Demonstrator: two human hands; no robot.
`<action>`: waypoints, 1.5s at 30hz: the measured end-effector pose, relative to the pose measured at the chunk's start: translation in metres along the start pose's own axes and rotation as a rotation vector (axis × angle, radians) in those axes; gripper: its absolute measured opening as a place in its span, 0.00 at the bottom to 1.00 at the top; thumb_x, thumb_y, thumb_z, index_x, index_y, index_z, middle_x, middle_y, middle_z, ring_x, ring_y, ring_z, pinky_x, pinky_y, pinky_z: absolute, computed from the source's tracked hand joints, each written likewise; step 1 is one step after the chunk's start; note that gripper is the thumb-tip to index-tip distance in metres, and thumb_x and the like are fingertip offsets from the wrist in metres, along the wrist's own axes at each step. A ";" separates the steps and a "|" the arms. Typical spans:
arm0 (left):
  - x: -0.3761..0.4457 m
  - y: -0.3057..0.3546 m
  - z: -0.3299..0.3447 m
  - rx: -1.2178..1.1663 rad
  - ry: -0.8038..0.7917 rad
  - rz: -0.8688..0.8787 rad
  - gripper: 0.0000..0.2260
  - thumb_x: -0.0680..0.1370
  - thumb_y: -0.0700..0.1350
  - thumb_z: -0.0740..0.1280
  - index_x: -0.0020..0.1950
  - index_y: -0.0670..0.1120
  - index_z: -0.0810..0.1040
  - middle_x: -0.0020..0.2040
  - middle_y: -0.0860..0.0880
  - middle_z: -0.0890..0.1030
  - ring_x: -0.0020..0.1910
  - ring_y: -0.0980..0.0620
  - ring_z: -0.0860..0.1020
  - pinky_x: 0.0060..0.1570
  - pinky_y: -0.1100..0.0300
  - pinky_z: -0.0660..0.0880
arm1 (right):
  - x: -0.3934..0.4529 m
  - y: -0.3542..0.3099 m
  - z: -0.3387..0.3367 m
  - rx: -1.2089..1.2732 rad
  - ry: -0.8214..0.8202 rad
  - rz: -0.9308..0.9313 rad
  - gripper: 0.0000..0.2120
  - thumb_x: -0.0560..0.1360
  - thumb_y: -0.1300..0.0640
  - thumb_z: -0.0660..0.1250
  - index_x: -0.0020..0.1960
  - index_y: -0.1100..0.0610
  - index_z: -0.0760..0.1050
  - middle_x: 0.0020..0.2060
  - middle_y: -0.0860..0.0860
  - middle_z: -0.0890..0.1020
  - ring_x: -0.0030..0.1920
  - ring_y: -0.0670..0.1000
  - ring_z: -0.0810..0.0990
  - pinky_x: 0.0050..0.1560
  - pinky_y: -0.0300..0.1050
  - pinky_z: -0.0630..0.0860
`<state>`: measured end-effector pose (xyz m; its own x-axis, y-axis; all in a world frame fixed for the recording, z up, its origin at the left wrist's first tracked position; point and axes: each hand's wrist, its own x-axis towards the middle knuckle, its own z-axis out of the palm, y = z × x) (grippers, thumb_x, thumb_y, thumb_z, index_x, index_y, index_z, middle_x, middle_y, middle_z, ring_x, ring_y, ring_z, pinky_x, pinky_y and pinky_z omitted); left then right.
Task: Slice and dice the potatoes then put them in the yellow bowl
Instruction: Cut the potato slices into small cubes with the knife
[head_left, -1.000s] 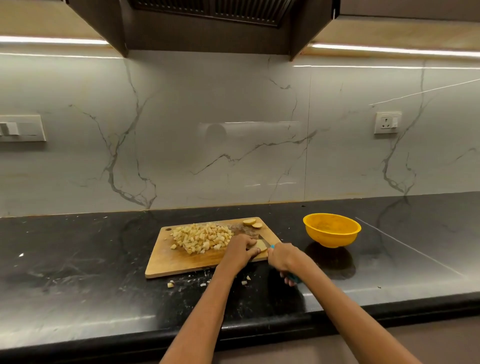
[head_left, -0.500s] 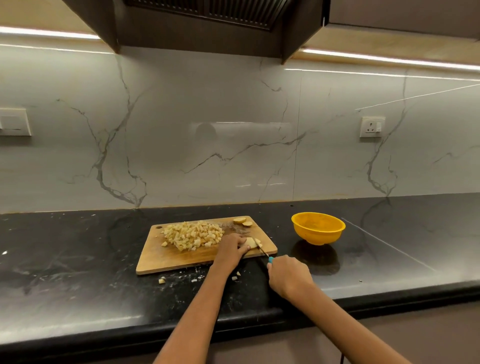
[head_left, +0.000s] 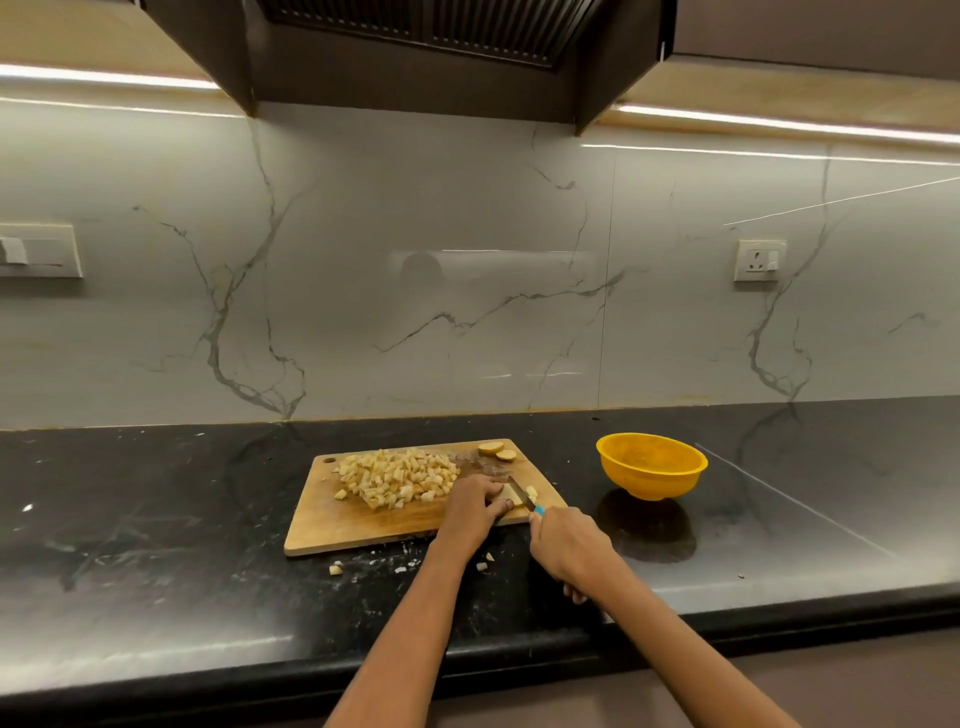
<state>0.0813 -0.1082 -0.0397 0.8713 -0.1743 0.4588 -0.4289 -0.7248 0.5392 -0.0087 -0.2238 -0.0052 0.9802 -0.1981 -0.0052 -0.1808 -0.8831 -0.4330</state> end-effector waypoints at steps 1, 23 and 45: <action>0.000 0.000 0.000 -0.003 0.000 0.001 0.17 0.76 0.45 0.68 0.62 0.40 0.77 0.64 0.45 0.77 0.64 0.50 0.73 0.62 0.62 0.64 | 0.000 -0.001 0.001 -0.027 0.001 -0.006 0.20 0.82 0.50 0.52 0.61 0.63 0.72 0.48 0.56 0.80 0.47 0.53 0.81 0.47 0.45 0.78; -0.003 0.001 -0.002 -0.037 -0.002 -0.067 0.17 0.75 0.46 0.69 0.62 0.41 0.77 0.62 0.46 0.78 0.63 0.50 0.73 0.62 0.62 0.64 | -0.018 0.023 -0.003 -0.177 0.053 -0.098 0.20 0.82 0.49 0.53 0.62 0.61 0.74 0.56 0.55 0.79 0.55 0.53 0.79 0.49 0.44 0.74; -0.002 -0.002 -0.009 -0.026 0.037 -0.016 0.14 0.73 0.43 0.71 0.57 0.40 0.80 0.56 0.45 0.81 0.58 0.52 0.78 0.57 0.63 0.70 | 0.009 -0.027 -0.004 -0.092 -0.115 -0.078 0.15 0.80 0.60 0.54 0.62 0.66 0.72 0.57 0.61 0.78 0.51 0.60 0.80 0.38 0.45 0.75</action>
<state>0.0784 -0.1003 -0.0358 0.8690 -0.1373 0.4753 -0.4212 -0.7094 0.5651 0.0044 -0.2036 0.0100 0.9934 -0.0820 -0.0807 -0.1054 -0.9301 -0.3519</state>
